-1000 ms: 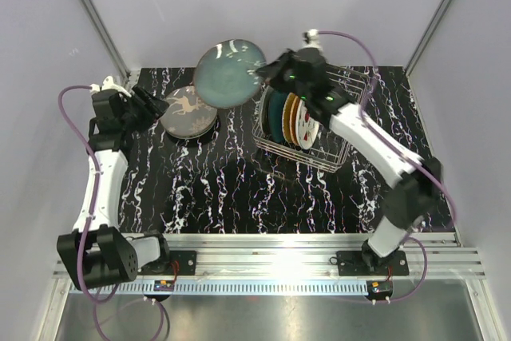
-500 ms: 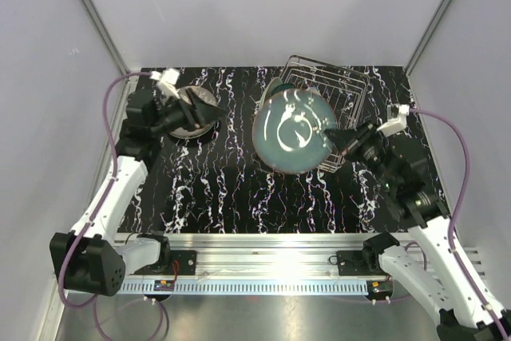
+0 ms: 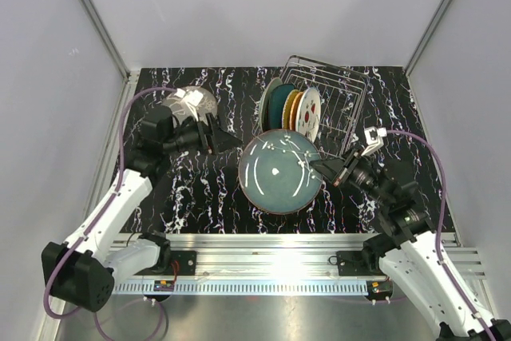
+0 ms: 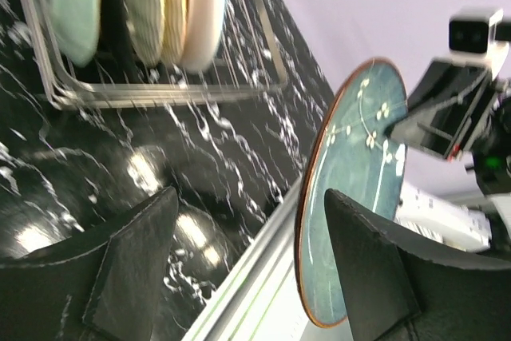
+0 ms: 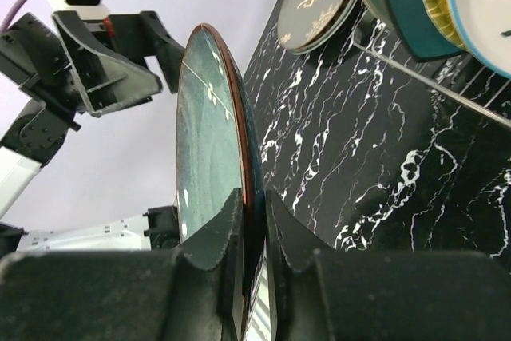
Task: Load the plates into the dish rack
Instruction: Pass the plate from the right arm to the left, then insert the plate into the dish rack, then grab a plate with the right arm
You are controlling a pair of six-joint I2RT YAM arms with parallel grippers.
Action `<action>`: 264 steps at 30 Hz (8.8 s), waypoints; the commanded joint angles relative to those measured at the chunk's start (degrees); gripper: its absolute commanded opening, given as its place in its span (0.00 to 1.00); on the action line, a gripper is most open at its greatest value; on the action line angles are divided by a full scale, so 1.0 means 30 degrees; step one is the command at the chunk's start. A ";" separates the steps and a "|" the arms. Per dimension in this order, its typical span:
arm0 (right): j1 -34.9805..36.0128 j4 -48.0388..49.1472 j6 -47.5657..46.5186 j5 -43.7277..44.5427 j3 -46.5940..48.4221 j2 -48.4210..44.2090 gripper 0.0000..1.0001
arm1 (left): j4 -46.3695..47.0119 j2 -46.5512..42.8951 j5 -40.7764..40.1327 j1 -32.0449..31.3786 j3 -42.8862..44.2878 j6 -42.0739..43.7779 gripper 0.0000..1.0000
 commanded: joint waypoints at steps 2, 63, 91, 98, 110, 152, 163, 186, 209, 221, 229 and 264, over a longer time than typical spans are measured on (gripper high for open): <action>0.0035 0.6377 0.1585 -0.1859 0.0265 0.0140 0.00 | 0.0779 -0.0022 0.1459 -0.1180 -0.0769 0.0271 0.77; 0.0035 0.2280 -0.2075 0.3116 -0.0791 -0.0942 0.72 | 0.6640 -0.1399 0.1258 -0.2416 -0.2296 -0.7754 0.00; 0.0035 -0.9027 -0.4157 1.9082 0.2229 -0.5306 0.77 | -0.5835 0.5624 -1.1498 -0.6453 1.1409 0.0064 0.00; 0.0064 -0.9060 -0.3952 1.9525 0.1817 -0.5982 0.77 | -1.0200 1.0899 -1.7311 -1.0027 2.0478 0.2731 0.00; 0.0064 -0.8797 -0.3952 1.9086 0.1554 -0.6420 0.77 | -1.3049 1.7965 -2.5693 -1.3195 2.8790 0.5809 0.00; 0.0035 -0.8503 -0.4039 1.8792 0.1348 -0.6157 0.77 | -0.7981 2.0755 -2.8417 -1.2493 2.5600 0.2908 0.00; 0.0035 -0.8416 -0.4039 1.8676 0.1348 -0.6039 0.77 | -0.5636 1.8084 -3.1699 -1.3986 2.2578 0.5015 0.00; 0.0035 -0.8386 -0.4040 1.8646 0.1290 -0.6040 0.77 | -0.7453 2.1774 -2.6987 -1.2318 2.5684 0.2207 0.00; 0.0035 -0.8328 -0.4039 1.8646 0.1261 -0.5952 0.77 | -0.6514 2.1190 -2.5813 -1.2552 2.2579 0.2529 0.29; 0.0035 -0.8328 -0.4040 1.8617 0.1290 -0.5864 0.78 | -0.6133 1.9316 -2.5988 -1.2727 2.2168 0.3465 0.45; 0.0064 -0.8445 -0.4068 1.8617 0.1290 -0.5630 0.77 | -0.6192 1.7325 -2.5872 -1.3049 2.1555 0.4461 0.52; 0.7152 0.0987 -0.8114 0.5639 1.1332 1.4342 0.65 | -0.3761 -0.4357 -2.6865 0.1159 0.2980 0.4287 0.80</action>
